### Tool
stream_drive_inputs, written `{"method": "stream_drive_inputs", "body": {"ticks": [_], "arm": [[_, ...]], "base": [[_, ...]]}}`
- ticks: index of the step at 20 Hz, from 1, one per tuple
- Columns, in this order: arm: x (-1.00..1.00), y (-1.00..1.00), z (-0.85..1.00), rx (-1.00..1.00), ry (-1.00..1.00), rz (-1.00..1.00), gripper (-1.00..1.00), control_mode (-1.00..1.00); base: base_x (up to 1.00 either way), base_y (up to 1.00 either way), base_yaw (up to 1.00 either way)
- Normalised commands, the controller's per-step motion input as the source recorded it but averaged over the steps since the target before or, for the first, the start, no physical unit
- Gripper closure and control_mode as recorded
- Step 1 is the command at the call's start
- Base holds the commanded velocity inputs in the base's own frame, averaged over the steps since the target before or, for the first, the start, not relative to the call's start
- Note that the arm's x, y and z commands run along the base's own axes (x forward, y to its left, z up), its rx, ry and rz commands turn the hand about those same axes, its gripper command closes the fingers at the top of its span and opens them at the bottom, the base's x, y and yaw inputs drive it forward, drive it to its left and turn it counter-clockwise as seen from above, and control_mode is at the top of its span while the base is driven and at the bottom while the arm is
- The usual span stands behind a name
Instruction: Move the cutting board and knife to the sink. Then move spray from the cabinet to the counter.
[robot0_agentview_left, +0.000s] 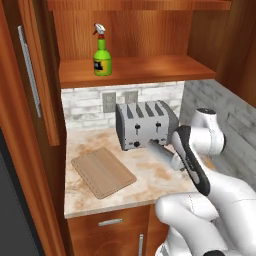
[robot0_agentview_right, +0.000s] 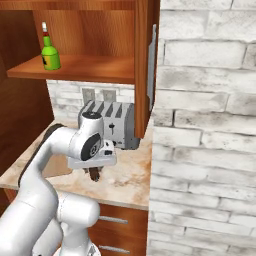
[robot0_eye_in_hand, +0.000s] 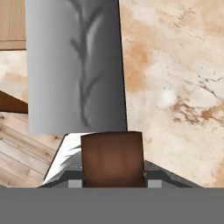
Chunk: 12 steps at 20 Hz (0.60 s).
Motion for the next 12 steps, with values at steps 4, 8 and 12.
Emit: {"method": "stream_drive_inputs", "body": {"ticks": [4,8,12], "arm": [[-0.49,0.05,0.64,0.0,-0.15,0.06,1.0,-1.0],[-0.57,0.09,0.53,0.0,-0.15,0.08,1.0,-1.0],[-0.54,0.04,0.49,0.0,-0.09,0.04,1.0,-1.0]], "base": [[0.0,0.0,0.0],[0.0,0.0,0.0],[0.0,0.0,0.0]]}}
